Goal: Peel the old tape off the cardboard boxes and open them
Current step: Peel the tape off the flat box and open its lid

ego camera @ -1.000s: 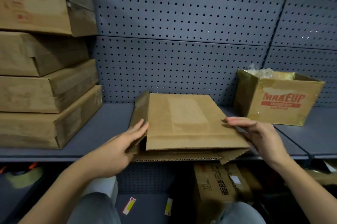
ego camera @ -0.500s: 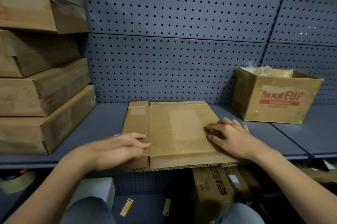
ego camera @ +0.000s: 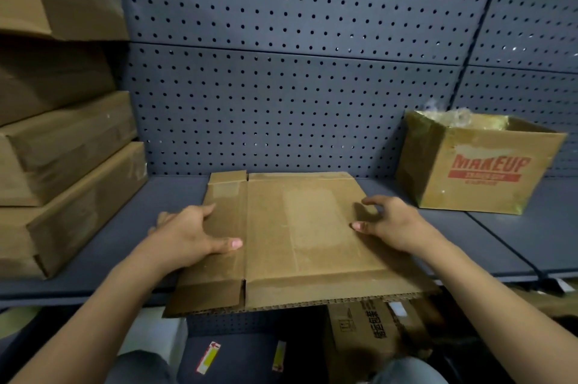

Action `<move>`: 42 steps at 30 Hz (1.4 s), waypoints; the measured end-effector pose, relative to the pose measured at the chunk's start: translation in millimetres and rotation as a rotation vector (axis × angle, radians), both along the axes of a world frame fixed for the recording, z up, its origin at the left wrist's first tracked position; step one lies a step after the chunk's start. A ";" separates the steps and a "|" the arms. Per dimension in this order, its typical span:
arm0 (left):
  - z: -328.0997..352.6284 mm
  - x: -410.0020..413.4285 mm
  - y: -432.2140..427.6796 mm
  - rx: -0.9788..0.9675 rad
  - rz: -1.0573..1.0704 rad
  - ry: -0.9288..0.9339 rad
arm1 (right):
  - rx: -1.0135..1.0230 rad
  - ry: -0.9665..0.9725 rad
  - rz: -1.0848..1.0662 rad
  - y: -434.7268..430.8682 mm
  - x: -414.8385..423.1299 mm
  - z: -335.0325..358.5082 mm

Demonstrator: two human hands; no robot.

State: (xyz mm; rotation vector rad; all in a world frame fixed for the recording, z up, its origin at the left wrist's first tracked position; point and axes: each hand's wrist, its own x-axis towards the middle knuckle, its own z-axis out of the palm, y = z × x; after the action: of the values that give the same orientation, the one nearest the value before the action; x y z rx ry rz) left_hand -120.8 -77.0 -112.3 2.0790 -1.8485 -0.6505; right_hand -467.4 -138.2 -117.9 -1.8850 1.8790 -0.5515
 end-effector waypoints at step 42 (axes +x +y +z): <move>23.6 -378.9 32.9 -0.339 -0.848 0.507 | -0.153 -0.049 -0.649 320.2 -291.1 17.9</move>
State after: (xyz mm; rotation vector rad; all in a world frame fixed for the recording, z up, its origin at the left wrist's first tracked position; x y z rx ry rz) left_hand -499.7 -44.1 -88.7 0.7620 -2.2493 -0.8580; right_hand -758.5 182.0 -100.0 -1.2893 2.4655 -0.9488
